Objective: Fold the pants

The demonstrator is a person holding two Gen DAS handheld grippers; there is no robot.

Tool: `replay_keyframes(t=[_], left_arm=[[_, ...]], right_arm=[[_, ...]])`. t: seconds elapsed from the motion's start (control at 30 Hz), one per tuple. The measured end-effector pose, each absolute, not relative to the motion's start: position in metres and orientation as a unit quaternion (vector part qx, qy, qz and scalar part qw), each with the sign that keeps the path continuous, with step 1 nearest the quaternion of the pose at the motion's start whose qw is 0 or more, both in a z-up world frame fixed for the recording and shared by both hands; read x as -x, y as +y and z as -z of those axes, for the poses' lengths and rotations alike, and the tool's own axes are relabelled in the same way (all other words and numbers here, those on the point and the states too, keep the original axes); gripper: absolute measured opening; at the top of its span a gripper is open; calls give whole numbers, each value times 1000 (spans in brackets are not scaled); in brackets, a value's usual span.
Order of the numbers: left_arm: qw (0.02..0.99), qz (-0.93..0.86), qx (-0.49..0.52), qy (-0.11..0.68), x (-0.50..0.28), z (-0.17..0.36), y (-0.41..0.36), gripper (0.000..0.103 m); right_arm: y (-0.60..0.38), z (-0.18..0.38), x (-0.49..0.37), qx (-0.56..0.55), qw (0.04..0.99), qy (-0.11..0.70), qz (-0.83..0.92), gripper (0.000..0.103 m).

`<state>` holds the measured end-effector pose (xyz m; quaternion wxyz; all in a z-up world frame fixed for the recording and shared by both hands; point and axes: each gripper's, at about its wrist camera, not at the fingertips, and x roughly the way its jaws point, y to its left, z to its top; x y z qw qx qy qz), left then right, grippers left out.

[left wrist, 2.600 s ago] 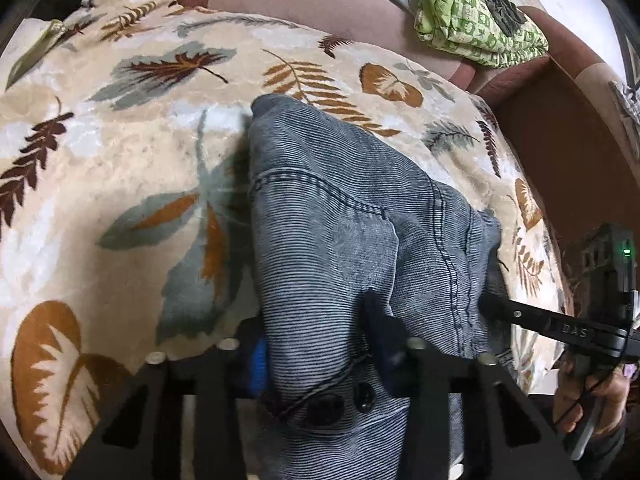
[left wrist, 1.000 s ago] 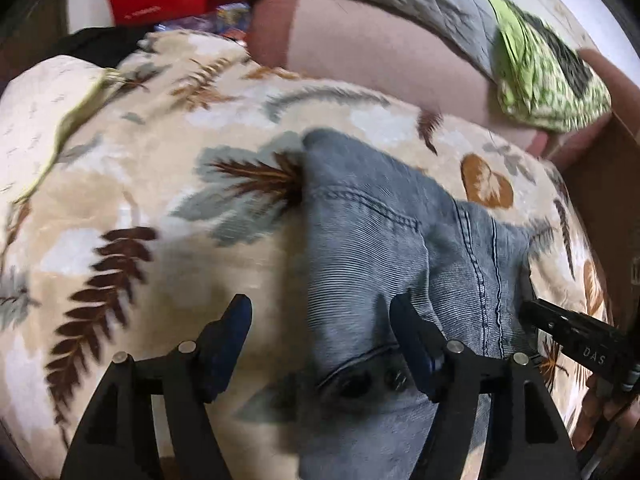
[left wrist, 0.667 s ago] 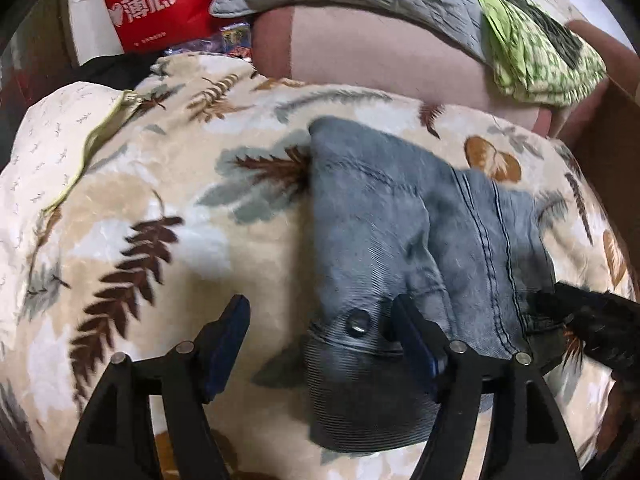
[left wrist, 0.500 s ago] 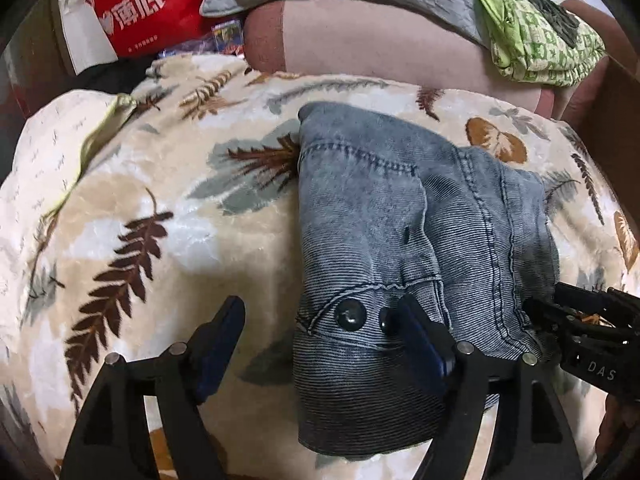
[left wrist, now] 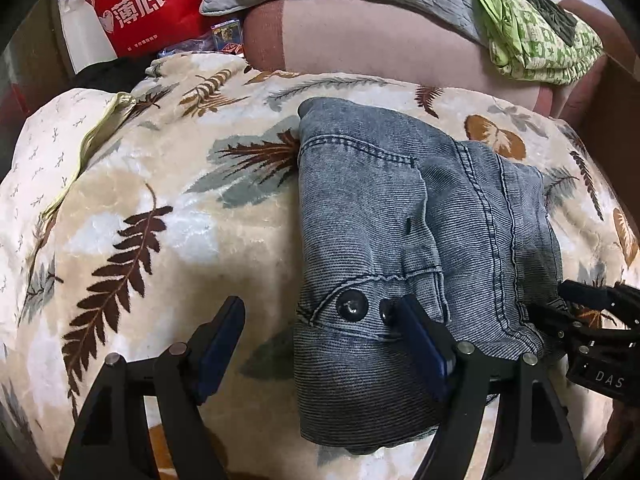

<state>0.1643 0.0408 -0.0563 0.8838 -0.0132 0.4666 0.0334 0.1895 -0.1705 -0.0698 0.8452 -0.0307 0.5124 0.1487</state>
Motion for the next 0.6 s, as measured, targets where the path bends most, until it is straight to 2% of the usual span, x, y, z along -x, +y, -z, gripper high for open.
replay_keyframes(t=[0.17, 0.3, 0.4, 0.47, 0.5, 0.6], left_arm=[[883, -31, 19, 468, -165, 56, 42, 79], [883, -28, 21, 468, -164, 56, 43, 79], [882, -23, 34, 470, -164, 52, 46, 79], [885, -17, 46, 464, -158, 44, 49, 79], [887, -16, 46, 459, -154, 40, 50, 79], [896, -20, 48, 441, -145, 33, 51, 79]], right_arm=[[-168, 40, -198, 19, 862, 484, -149, 66], [-158, 24, -237, 18, 874, 467, -132, 66], [-150, 42, -275, 28, 863, 493, -108, 67], [-148, 65, -293, 29, 847, 522, -99, 74], [-149, 71, -295, 31, 847, 523, -92, 83], [-154, 59, -288, 24, 856, 509, -89, 84]])
